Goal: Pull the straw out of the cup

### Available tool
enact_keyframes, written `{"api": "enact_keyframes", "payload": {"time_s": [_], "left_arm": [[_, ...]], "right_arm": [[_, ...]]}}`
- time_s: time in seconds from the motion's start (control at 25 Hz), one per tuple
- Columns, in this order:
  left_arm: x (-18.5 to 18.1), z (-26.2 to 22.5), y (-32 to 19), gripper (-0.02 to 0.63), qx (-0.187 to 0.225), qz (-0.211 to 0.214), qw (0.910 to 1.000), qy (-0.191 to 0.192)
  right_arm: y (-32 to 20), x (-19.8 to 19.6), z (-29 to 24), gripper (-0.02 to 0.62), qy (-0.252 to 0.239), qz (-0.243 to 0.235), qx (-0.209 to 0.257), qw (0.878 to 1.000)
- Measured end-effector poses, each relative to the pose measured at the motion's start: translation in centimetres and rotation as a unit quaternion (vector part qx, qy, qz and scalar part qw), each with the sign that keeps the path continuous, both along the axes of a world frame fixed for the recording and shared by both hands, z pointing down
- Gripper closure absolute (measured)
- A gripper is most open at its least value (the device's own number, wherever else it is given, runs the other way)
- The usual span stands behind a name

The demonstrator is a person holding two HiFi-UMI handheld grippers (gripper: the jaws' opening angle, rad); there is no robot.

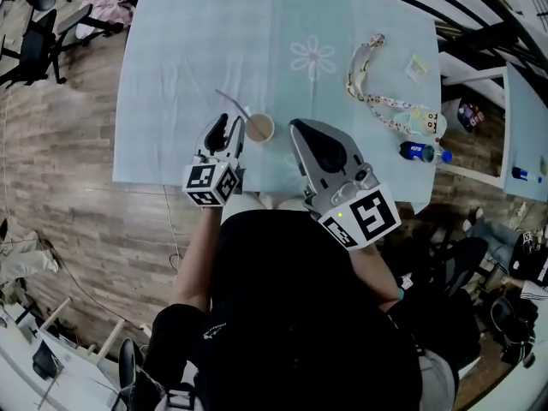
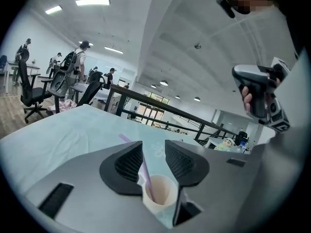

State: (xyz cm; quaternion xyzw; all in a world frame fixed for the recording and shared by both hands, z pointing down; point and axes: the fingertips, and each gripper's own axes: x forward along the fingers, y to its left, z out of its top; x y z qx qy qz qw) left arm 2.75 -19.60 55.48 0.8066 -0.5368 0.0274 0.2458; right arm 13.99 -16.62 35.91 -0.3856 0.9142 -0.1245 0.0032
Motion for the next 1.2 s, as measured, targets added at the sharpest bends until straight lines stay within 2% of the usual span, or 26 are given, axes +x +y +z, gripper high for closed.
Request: {"api": "enact_keyframes", "payload": {"time_s": [0.36,0.52,0.72,0.84,1.0,1.2], "left_arm": [[0.1,5.6,-1.8,0.442,-0.068,-0.021,0.9974,0.012],[0.9,7.0,-2.5,0.442,-0.084,-0.023,0.996,0.02],[1.2,7.5,-2.3,0.447,-0.087,-0.02,0.9958,0.015],[1.2,7.7,-2.5,0.484,-0.086,-0.026,0.9959,0.013],[1.5,7.6,-2.8,0.565,-0.082,-0.024,0.9963,0.003],[2.1,6.9,-2.6,0.575,-0.067,-0.01,0.9977,-0.001]], "right_arm": [[-1.3,0.8,2.0,0.586,0.001,0.005,-0.02,1.0],[-1.7,1.1,2.5,0.586,0.003,0.007,-0.027,1.0],[-1.9,0.9,2.8,0.586,0.005,0.008,-0.029,1.0],[-1.9,0.9,2.9,0.586,0.008,0.007,-0.03,1.0],[-1.7,1.0,2.9,0.586,0.01,0.008,-0.031,0.999],[-1.5,0.6,3.3,0.586,0.011,0.006,-0.033,0.999]]}}
